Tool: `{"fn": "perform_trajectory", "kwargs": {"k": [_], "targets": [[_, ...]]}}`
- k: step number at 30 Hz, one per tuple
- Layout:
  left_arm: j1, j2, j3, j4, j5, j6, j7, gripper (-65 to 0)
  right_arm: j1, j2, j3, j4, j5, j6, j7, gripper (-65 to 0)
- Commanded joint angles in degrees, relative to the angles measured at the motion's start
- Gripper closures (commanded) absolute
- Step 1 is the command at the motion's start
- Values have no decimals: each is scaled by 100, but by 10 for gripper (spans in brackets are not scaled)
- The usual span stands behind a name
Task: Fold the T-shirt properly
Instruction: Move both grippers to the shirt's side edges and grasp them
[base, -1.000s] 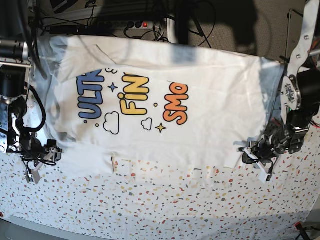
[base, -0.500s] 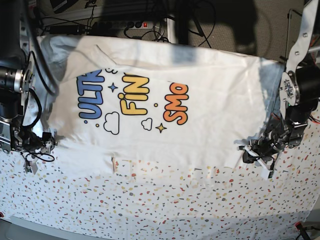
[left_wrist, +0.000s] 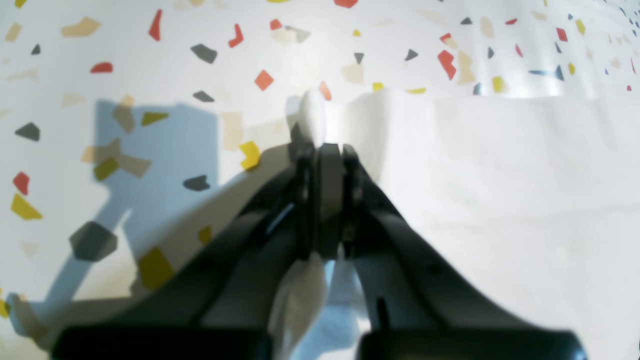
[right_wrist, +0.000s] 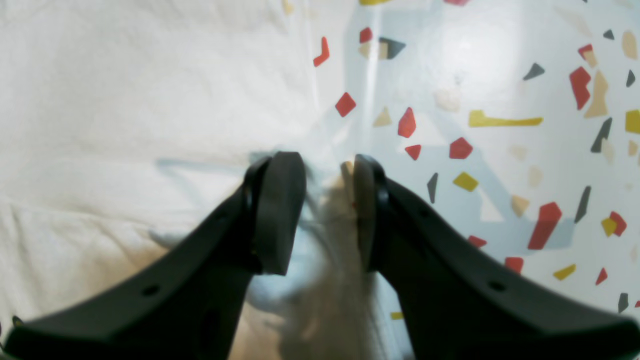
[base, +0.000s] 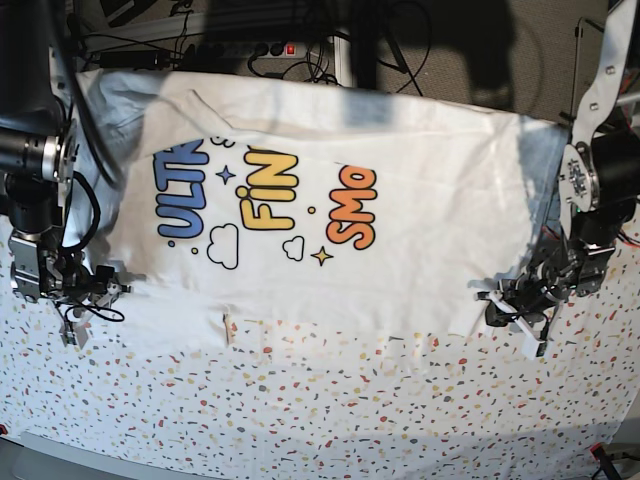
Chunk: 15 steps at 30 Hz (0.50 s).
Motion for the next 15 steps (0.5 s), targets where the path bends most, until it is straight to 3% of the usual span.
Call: {"fn": "perform_trajectory", "kwargs": {"k": [1,5,12,15], "targets": [[-127,-37,2,46,42,0,61,0,118,48,17,48,-15,-33,-107,-180],[-127,-37,2,46,42,0,63,0,109,48,17,48,-11,-28,-205,0],[-129,-42,2,50,-341,2,-107,0,201,50,17,57,24,-17,210,0],[-133,-37,2,127,-516,0,-256,0,363,66,17,63,352,101,205,0]]}}
